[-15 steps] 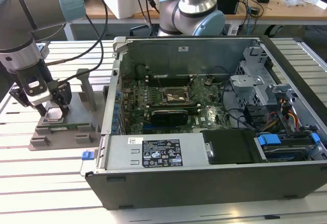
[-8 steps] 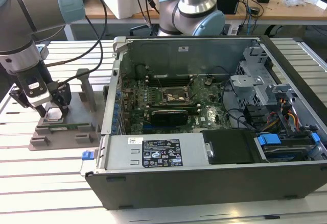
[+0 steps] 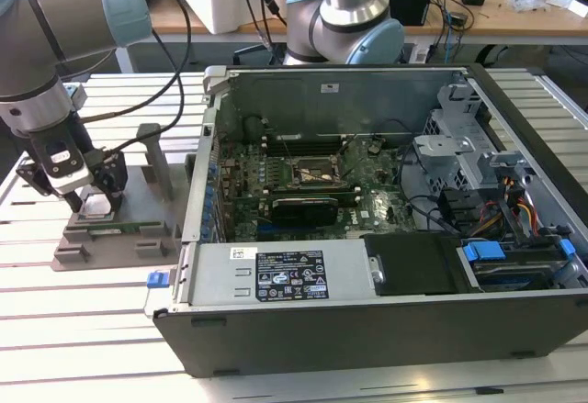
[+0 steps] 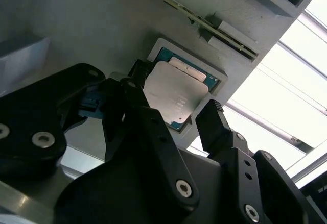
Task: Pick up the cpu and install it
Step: 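Pick up the cpu and move it towards the insertion slot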
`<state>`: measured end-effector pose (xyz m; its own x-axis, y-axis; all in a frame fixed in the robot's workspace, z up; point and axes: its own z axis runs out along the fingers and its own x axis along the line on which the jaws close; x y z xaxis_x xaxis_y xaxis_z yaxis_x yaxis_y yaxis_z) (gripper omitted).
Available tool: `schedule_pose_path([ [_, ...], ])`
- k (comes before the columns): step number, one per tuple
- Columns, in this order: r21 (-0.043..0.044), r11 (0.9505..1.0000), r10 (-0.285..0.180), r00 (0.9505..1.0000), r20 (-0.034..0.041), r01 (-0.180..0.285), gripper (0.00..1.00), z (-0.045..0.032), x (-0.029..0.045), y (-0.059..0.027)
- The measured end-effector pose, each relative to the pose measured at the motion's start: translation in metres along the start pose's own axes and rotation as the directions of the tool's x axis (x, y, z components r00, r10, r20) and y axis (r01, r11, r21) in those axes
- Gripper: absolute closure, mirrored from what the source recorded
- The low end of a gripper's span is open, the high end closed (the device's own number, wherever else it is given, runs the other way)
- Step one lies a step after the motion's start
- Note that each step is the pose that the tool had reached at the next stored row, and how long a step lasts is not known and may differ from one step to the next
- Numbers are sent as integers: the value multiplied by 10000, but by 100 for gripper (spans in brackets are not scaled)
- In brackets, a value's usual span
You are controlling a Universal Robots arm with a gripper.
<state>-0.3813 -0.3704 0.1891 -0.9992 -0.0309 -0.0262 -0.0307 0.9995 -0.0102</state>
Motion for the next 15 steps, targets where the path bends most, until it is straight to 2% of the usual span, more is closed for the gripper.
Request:
schedule_pose_path([
  [2,0,10000,1,10000,0,-1,36,1,0,0],
  [4,1,10000,0,10000,-1,0,46,0,0,0],
  [15,1,10000,0,10000,1,0,46,3,0,0],
])
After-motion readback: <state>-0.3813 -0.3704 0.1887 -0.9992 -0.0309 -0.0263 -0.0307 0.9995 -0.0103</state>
